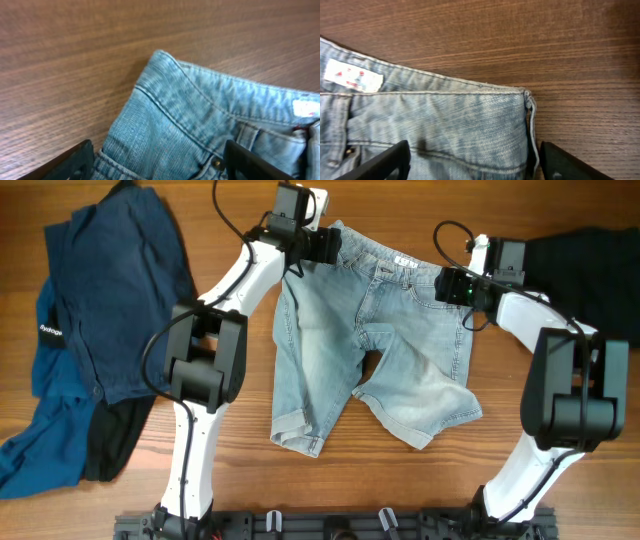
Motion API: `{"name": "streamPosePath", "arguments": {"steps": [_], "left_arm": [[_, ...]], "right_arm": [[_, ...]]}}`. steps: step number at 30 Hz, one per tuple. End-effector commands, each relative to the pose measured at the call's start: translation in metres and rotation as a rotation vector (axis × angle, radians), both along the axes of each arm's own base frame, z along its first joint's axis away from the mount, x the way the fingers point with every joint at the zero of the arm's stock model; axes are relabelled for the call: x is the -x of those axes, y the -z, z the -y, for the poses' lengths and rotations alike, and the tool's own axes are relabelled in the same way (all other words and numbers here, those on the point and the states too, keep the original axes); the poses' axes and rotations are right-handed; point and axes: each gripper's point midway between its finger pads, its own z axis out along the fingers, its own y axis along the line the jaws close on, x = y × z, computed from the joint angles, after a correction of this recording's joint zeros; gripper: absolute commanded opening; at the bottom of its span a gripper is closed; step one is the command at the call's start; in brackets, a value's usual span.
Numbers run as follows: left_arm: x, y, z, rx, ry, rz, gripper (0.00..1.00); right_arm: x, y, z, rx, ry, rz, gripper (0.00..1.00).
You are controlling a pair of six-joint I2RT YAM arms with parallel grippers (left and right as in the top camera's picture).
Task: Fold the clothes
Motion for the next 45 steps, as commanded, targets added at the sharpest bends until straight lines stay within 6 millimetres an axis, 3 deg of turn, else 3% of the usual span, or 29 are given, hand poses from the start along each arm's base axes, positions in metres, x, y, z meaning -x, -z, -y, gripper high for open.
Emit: {"name": "streamPosePath", "arguments": {"steps": [1,3,4,5,6,7,9,12,15,20,22,27,29,31,32,33,34,36,41,45], "left_arm": [[0.007,0.035,0.001,-0.029,0.024,-0.062,0.77],[0.007,0.038,0.001,-0.030,0.024,-0.066,0.64],[0.007,0.037,0.001,-0.029,0.023,-0.063,0.49],[0.004,0.036,-0.001,-0.034,0.011,-0.052,0.33],[0.002,0.037,-0.005,-0.043,-0.021,-0.052,0.17],[0.002,0.037,-0.006,-0.037,-0.034,-0.061,0.10],[0.002,0.037,-0.006,-0.025,-0.050,-0.070,0.05],[-0.002,0.034,-0.004,-0.002,-0.071,-0.060,0.04],[-0.015,0.021,-0.005,0.038,-0.100,-0.010,0.04],[-0.047,-0.031,-0.016,0.116,-0.156,0.090,0.04],[-0.058,-0.062,-0.019,0.138,-0.164,0.149,0.04],[-0.075,-0.125,-0.028,0.184,-0.177,0.275,0.04],[-0.080,-0.138,-0.034,0.196,-0.186,0.308,0.04],[-0.084,-0.141,-0.042,0.197,-0.199,0.318,0.04],[-0.086,-0.140,-0.049,0.193,-0.211,0.318,0.13],[-0.087,-0.139,-0.056,0.184,-0.226,0.314,0.36],[-0.088,-0.138,-0.062,0.179,-0.238,0.309,0.72],[-0.087,-0.142,-0.073,0.173,-0.253,0.300,1.00],[-0.062,-0.173,-0.103,0.144,-0.292,0.230,1.00],[-0.010,-0.175,-0.105,0.106,-0.270,0.043,1.00]], "right_arm": [[-0.007,0.008,0.004,0.033,0.004,0.005,0.78],[-0.009,0.008,0.004,0.031,0.012,0.012,0.71],[-0.010,0.007,0.005,0.026,0.019,0.018,0.67],[-0.011,0.007,0.004,0.023,0.022,0.023,0.57],[-0.011,0.006,0.004,0.005,0.042,0.023,0.40],[-0.011,0.006,0.002,-0.002,0.037,0.021,0.30],[-0.011,0.006,0.002,-0.001,0.036,0.022,0.22],[-0.013,0.005,0.002,-0.001,0.036,0.034,0.04],[-0.025,-0.007,-0.003,-0.025,0.013,0.101,0.04],[-0.061,-0.067,-0.030,-0.162,-0.090,0.323,0.04],[-0.077,-0.099,-0.036,-0.209,-0.108,0.432,0.04],[-0.105,-0.171,-0.049,-0.196,-0.186,0.683,0.04],[-0.112,-0.199,-0.055,-0.166,-0.199,0.799,0.04],[-0.115,-0.214,-0.060,-0.112,-0.214,0.875,0.05],[-0.117,-0.220,-0.061,-0.081,-0.189,0.903,0.45],[-0.118,-0.223,-0.062,-0.055,-0.179,0.917,0.93],[-0.118,-0.225,-0.064,-0.036,-0.185,0.926,1.00],[-0.117,-0.227,-0.065,-0.034,-0.189,0.926,1.00],[-0.095,-0.243,-0.076,-0.082,-0.248,0.828,1.00],[-0.046,-0.226,-0.080,-0.129,-0.251,0.546,1.00]]}}
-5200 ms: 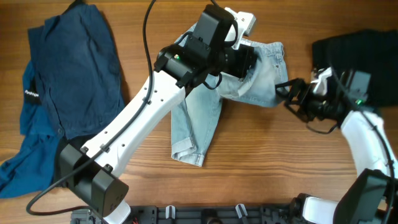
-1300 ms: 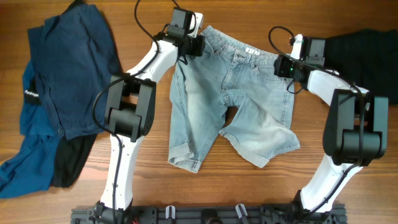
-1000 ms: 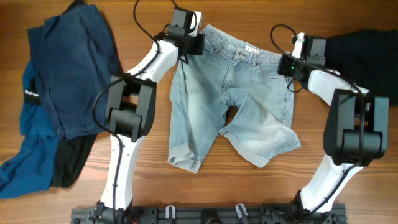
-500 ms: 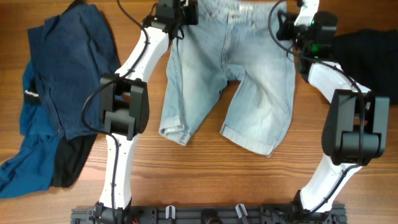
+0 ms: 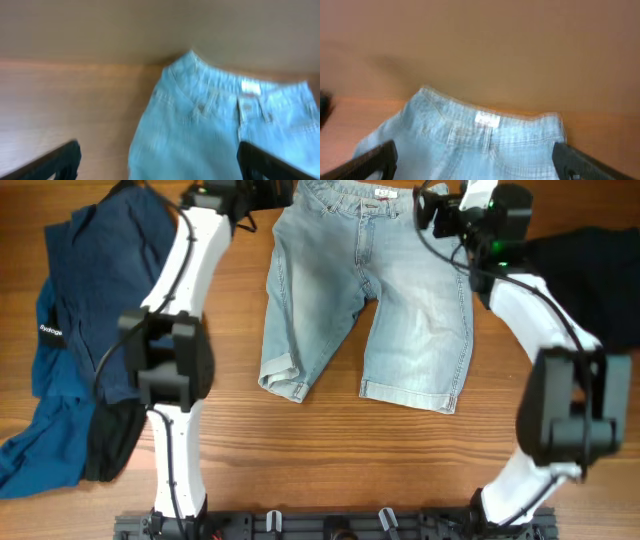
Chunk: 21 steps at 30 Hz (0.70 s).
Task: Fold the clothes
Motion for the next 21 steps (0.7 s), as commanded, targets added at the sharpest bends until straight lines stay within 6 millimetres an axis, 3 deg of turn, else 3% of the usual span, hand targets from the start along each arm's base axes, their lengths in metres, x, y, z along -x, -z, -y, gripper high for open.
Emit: {"name": "streamPosePath", "arguments": {"steps": [1,3,9,11,16,21], "left_arm": [[0.046,-0.058,0.004,0.019,0.038,-0.051,1.00],[0.085,-0.043,0.004,-0.008,0.056,-0.212,1.00],[0.175,0.007,0.015,-0.170,0.219,-0.565,1.00],[0.202,0.020,0.015,-0.245,0.231,-0.667,0.99],[0.245,0.047,0.022,-0.357,0.264,-0.810,0.95],[0.277,0.095,0.005,-0.483,0.061,-0.938,0.94]], "right_arm": [[0.045,-0.041,-0.008,-0.010,-0.051,-0.085,1.00],[0.080,-0.027,-0.008,-0.020,-0.049,-0.250,1.00],[0.130,0.005,-0.011,-0.096,-0.025,-0.522,1.00],[0.138,0.015,-0.006,-0.071,-0.004,-0.567,1.00],[0.141,0.024,0.006,-0.024,0.060,-0.597,1.00],[0.142,0.025,0.011,-0.007,0.081,-0.602,1.00]]}}
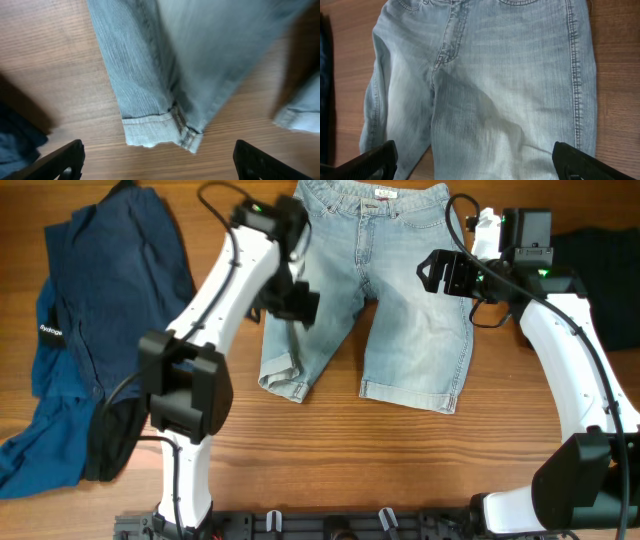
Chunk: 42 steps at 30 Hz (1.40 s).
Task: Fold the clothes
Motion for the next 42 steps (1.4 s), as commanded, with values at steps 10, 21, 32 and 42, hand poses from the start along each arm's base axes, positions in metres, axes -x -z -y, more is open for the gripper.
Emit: {"name": "streamPosePath", "arguments": {"steps": [10,21,32,42], "left_arm": [[0.026,0.069,0.006,-0.059,-0.089,-0.043,0.57],[0.025,0.067,-0.015,-0.176,-0.133,-0.021,0.04],[-0.006,0.030,-0.107,-0.209,-0.457,0.071,0.09],[-0.019,-0.016,-0.047,0.225,-0.254,0.125,1.00]], "right_arm": [[0.001,0.005,0.011,0.045,0.047,-0.017,1.00],[0.001,0.005,0.011,0.044,0.047,-0.017,1.00],[0.008,0.009,0.011,0.046,0.045,-0.050,0.99],[0.033,0.024,0.015,0.065,0.053,-0.171,0.97]]}}
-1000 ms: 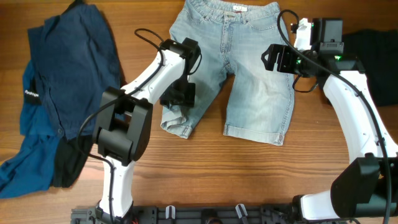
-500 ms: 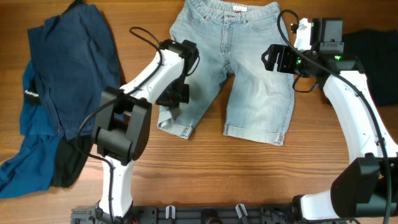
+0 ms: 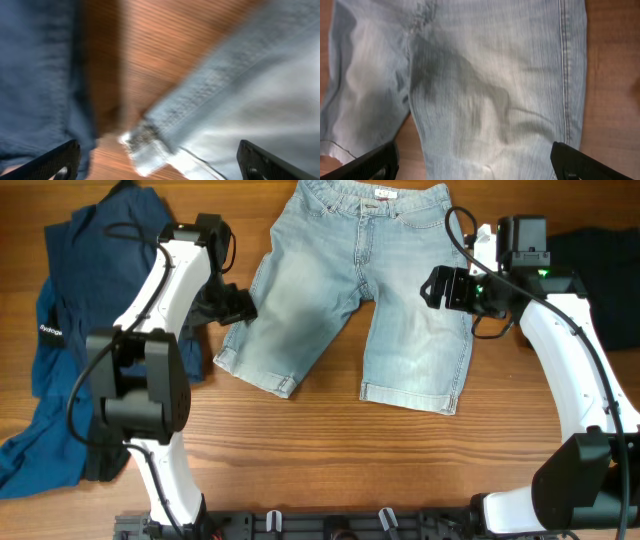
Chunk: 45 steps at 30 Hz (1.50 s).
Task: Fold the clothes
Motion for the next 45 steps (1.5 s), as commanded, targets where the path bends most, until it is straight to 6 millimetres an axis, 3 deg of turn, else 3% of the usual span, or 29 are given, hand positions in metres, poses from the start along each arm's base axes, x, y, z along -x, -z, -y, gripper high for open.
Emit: {"name": "streamPosePath", "arguments": {"steps": [1,6,8,10,13,14,19,22,30,33,35,39,41,45], "left_arm": [[0.005,-0.056,0.090,0.319,0.344,0.149,1.00],[0.024,-0.059,0.199,0.548,0.627,0.209,1.00],[0.026,-0.057,0.234,0.590,0.695,0.254,1.00],[0.028,-0.048,0.257,0.594,0.744,0.272,1.00],[0.028,-0.029,0.270,0.572,0.776,0.271,1.00],[0.029,-0.007,0.278,0.570,0.786,0.244,1.00],[0.035,0.019,0.280,0.561,0.789,0.190,1.00],[0.049,0.037,0.281,0.549,0.830,0.146,1.00],[0.077,0.046,0.282,0.533,0.852,0.060,0.99],[0.089,0.064,0.273,0.462,0.864,0.035,1.00],[0.096,0.072,0.271,0.454,0.851,0.016,0.92],[0.096,0.074,0.271,0.451,0.845,0.020,0.33],[0.096,0.074,0.270,0.450,0.832,0.015,0.26],[0.103,0.073,0.268,0.439,0.707,-0.036,0.30]], "right_arm": [[0.000,0.002,0.006,0.024,0.027,-0.005,0.97],[-0.014,-0.005,0.011,0.002,0.074,0.051,0.98],[-0.020,-0.009,0.015,-0.019,0.092,0.075,0.99],[-0.022,-0.010,0.023,-0.018,0.110,0.080,0.99],[-0.022,-0.010,0.031,-0.016,0.128,0.081,0.99],[-0.022,-0.010,0.035,-0.016,0.139,0.080,0.99],[-0.023,-0.010,0.035,-0.013,0.136,0.086,0.99],[-0.024,-0.011,0.035,-0.007,0.124,0.091,0.99],[-0.024,-0.011,0.035,-0.004,0.120,0.095,0.99],[-0.024,-0.011,0.036,-0.003,0.118,0.095,1.00],[-0.024,-0.011,0.036,-0.002,0.119,0.095,1.00],[-0.024,-0.011,0.036,-0.002,0.120,0.096,0.99],[-0.024,-0.011,0.038,0.004,0.123,0.096,0.99],[-0.024,-0.011,0.039,0.006,0.125,0.096,0.99]]}}
